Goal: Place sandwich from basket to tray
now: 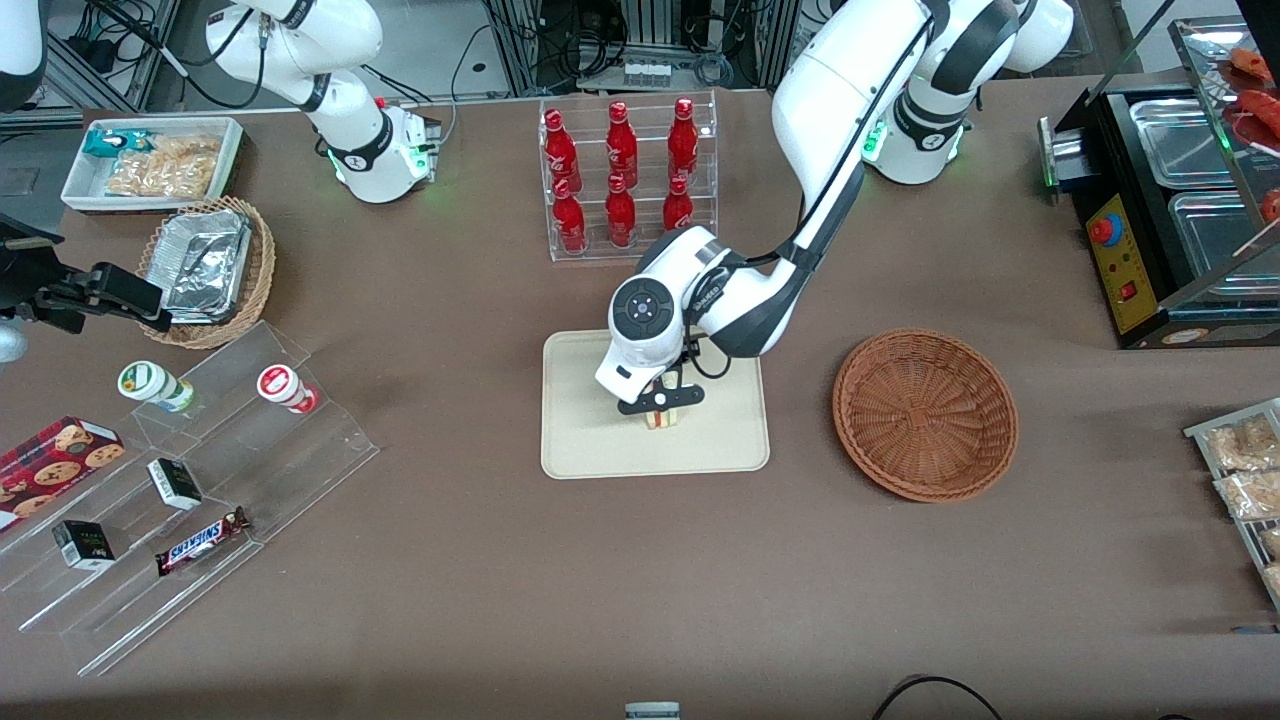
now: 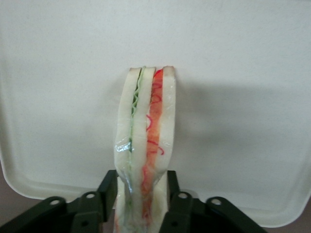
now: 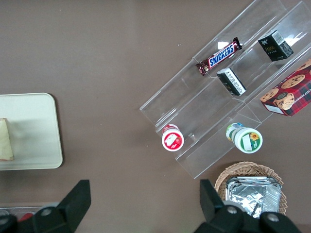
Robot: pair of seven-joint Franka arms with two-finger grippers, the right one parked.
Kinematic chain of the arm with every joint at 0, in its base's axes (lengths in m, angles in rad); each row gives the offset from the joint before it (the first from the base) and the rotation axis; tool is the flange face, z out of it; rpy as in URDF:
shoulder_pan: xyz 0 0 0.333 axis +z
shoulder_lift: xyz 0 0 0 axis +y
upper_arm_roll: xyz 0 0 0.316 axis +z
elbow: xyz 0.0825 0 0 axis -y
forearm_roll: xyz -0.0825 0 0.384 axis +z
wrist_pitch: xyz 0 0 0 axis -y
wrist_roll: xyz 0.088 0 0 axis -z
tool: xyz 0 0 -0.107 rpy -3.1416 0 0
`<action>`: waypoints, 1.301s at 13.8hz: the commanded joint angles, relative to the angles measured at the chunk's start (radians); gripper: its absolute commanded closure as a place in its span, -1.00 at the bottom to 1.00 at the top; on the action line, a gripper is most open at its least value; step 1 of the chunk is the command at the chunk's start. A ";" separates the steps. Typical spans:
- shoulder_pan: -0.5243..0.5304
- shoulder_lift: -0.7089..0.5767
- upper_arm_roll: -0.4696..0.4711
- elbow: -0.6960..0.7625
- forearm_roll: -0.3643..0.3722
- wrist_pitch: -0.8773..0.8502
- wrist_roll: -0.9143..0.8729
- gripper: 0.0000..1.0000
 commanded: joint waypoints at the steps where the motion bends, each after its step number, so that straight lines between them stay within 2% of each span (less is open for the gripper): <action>1: 0.004 -0.063 0.015 0.014 -0.006 -0.030 0.018 -1.00; 3: 0.018 -0.119 0.023 -0.002 0.003 -0.102 0.013 -1.00; 7: 0.029 -0.199 0.159 -0.014 0.001 -0.218 0.004 -1.00; 10: 0.116 -0.289 0.186 -0.070 0.005 -0.283 0.055 -1.00; 14: 0.262 -0.471 0.187 -0.189 0.005 -0.379 0.376 -1.00; 18: 0.409 -0.619 0.187 -0.193 0.011 -0.550 0.686 -1.00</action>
